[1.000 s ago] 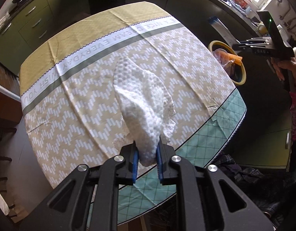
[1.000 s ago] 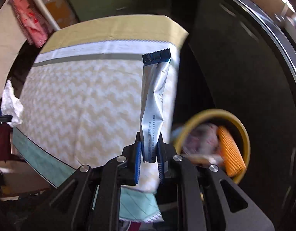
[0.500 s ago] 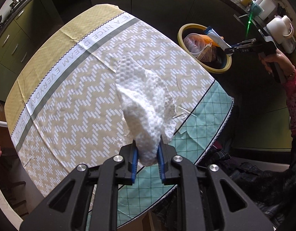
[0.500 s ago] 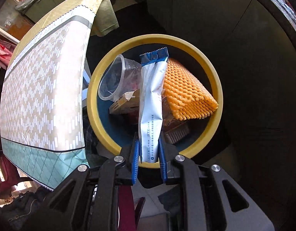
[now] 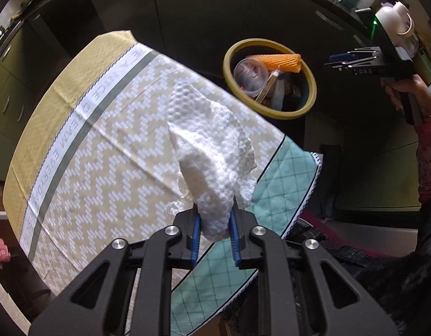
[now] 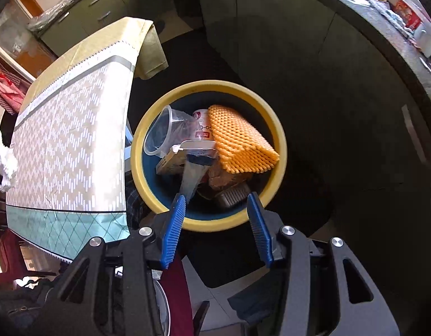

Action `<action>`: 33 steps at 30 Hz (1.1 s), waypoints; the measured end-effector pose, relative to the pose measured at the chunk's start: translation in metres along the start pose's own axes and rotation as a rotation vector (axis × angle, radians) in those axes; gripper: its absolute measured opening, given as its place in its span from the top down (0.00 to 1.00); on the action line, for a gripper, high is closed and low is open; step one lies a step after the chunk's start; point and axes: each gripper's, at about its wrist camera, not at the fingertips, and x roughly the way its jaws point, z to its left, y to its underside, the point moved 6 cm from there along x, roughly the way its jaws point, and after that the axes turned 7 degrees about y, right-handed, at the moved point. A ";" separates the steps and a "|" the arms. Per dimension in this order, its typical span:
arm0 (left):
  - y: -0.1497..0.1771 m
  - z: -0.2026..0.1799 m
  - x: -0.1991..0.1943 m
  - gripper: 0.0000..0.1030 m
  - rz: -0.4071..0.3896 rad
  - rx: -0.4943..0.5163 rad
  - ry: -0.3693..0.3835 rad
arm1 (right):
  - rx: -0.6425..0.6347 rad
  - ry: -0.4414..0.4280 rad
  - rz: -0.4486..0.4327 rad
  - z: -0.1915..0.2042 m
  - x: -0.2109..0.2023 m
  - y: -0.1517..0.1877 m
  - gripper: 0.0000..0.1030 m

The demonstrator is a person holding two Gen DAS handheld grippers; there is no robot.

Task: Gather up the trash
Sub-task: 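Move the white tissue over the bin and open the left tool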

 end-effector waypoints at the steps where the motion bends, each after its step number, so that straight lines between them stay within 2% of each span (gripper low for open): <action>1: -0.013 -0.009 0.001 0.83 -0.007 0.024 0.008 | 0.008 0.017 -0.018 -0.008 -0.010 0.008 0.51; 5: -0.073 -0.045 0.013 0.83 -0.033 0.102 0.039 | 0.081 0.045 -0.069 -0.043 -0.037 0.043 0.47; 10: -0.156 -0.082 0.051 0.83 -0.048 0.135 0.086 | 0.196 0.041 -0.056 -0.087 -0.033 0.094 0.47; 14: -0.199 -0.096 0.101 0.83 0.026 0.080 0.111 | 0.256 0.012 -0.023 -0.107 -0.013 0.121 0.47; 17: -0.206 -0.108 0.135 0.83 0.103 0.034 0.157 | 0.281 -0.016 -0.005 -0.117 0.001 0.137 0.47; 21: -0.194 -0.135 0.161 0.81 0.163 0.116 0.130 | 0.304 -0.041 0.008 -0.124 0.018 0.147 0.47; 25: -0.194 -0.143 0.178 0.78 0.159 0.172 0.031 | 0.316 -0.062 0.006 -0.128 0.025 0.151 0.47; 29: -0.196 -0.143 0.188 0.70 0.136 0.215 -0.025 | 0.293 -0.078 0.003 -0.118 0.028 0.154 0.47; 33: -0.199 -0.139 0.196 0.68 0.110 0.235 -0.067 | 0.285 -0.084 -0.013 -0.111 0.023 0.157 0.46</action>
